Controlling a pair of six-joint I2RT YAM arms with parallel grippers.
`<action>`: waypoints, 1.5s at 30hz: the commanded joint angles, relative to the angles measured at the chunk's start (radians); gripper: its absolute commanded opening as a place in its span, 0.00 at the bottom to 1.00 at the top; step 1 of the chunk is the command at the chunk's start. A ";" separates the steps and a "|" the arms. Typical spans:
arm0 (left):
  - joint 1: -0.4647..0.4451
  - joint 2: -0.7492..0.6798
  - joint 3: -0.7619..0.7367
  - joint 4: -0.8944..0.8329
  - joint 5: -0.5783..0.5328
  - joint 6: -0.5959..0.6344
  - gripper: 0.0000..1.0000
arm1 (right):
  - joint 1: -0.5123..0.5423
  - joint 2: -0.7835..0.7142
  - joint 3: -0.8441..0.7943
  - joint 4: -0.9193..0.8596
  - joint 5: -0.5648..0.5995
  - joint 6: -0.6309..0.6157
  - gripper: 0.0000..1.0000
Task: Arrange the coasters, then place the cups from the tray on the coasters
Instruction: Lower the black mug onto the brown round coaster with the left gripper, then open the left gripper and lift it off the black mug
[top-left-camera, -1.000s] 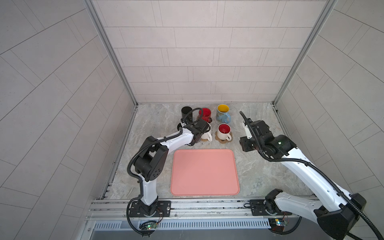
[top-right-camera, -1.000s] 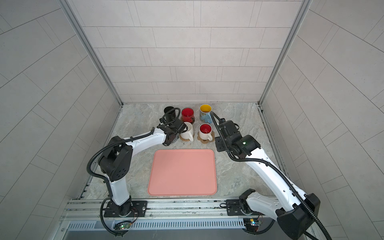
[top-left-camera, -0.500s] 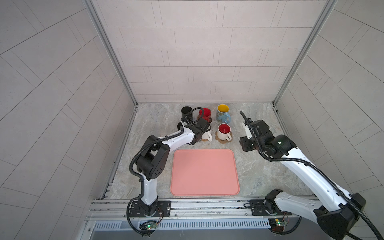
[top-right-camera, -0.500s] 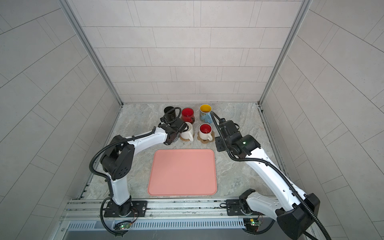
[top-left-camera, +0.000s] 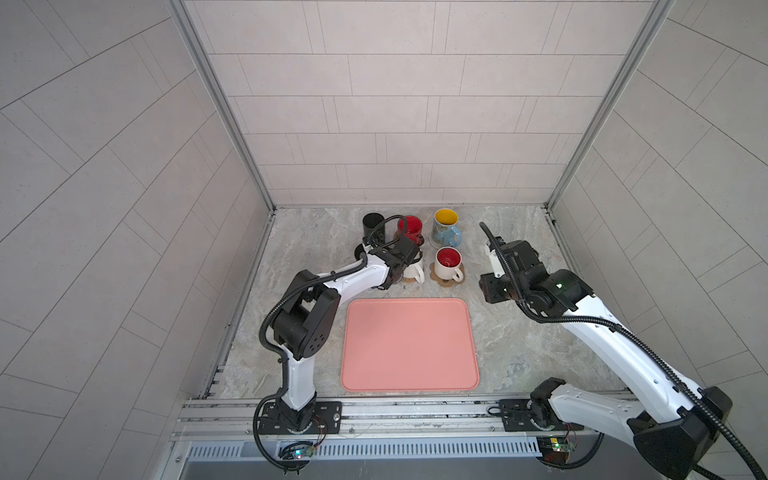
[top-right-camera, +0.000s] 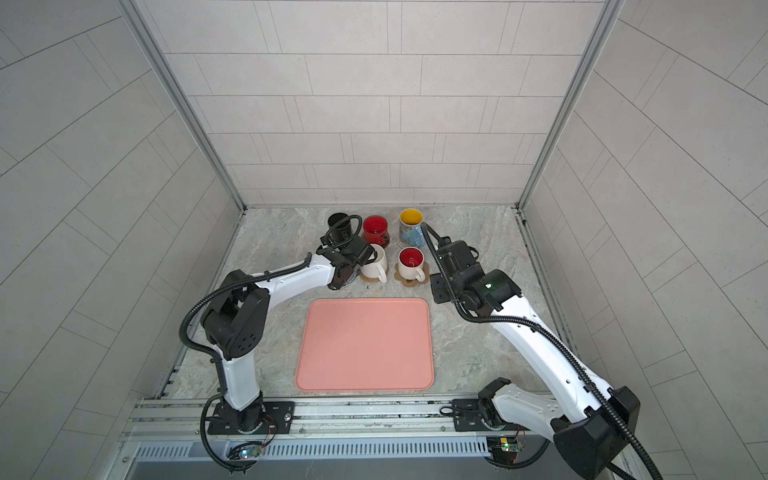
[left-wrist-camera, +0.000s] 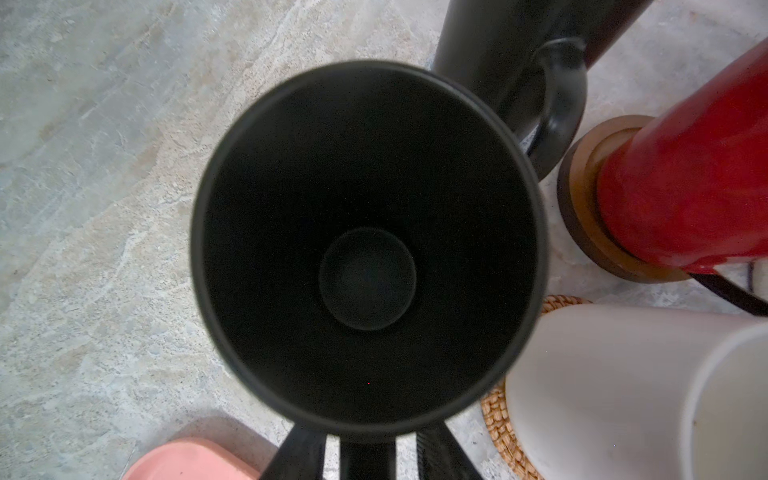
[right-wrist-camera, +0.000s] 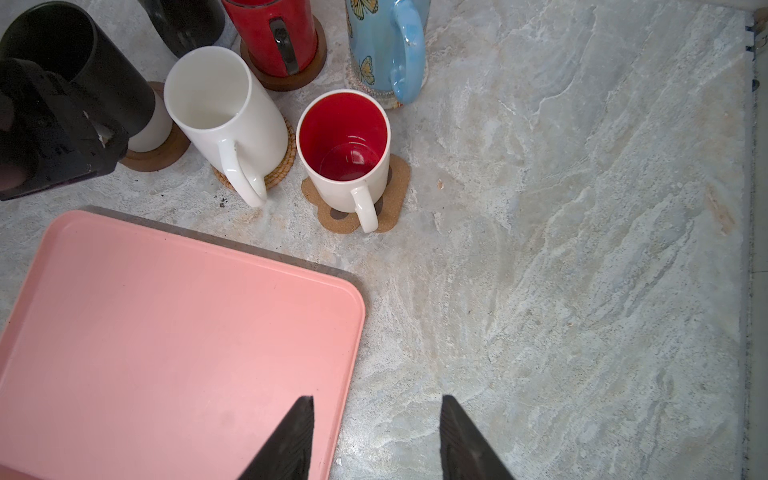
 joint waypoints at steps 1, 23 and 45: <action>0.005 -0.026 0.005 0.006 0.016 -0.022 0.44 | -0.006 -0.005 0.011 -0.030 0.009 0.004 0.51; 0.006 -0.131 -0.102 0.173 0.142 0.003 0.58 | -0.006 -0.032 0.040 -0.040 0.071 0.033 0.51; 0.012 -0.515 -0.364 0.354 0.143 0.287 0.74 | -0.010 -0.042 0.081 0.042 0.207 0.045 0.54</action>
